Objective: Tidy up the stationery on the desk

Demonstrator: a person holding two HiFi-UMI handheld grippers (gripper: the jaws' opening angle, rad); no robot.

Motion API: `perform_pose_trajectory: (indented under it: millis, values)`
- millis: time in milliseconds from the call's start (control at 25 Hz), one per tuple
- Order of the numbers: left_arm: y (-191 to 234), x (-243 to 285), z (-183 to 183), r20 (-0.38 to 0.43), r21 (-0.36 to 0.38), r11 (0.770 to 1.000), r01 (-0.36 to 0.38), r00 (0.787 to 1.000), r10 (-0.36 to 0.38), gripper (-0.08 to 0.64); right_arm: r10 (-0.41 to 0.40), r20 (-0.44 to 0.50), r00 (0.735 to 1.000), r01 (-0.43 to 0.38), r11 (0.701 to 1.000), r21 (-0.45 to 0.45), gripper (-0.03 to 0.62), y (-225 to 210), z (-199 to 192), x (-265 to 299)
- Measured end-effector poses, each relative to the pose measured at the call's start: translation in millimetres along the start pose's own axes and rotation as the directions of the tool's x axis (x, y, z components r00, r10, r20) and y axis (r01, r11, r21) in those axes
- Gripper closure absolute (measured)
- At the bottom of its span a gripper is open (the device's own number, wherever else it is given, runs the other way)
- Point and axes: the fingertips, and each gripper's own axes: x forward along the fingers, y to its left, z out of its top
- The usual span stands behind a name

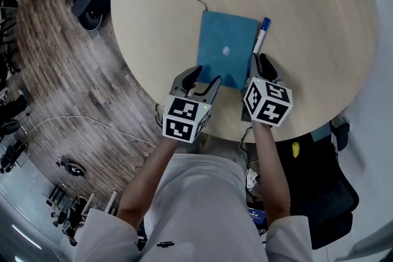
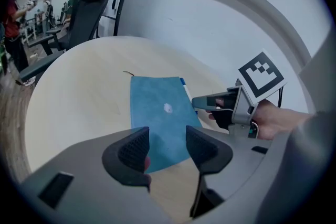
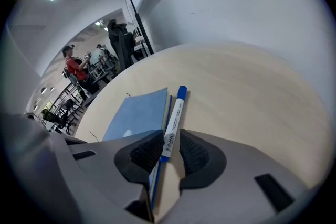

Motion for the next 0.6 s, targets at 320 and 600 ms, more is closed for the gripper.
perform_pose_trajectory:
  millis: [320,600]
  values:
    - [-2.3,4.3,2.4,-0.005,0.011,1.000,0.009,1.000,-0.009,0.330,-0.065,-0.038,0.997,0.064,0.997,-0.031,0.497,-5.1,-3.4,11.5]
    - [-1.1,5.9,5.3,-0.002,0.014,1.000,0.005,1.000,-0.005,0.333,-0.029,-0.018,0.999,0.029,0.999,-0.027,0.502,-6.2,-1.1,6.5]
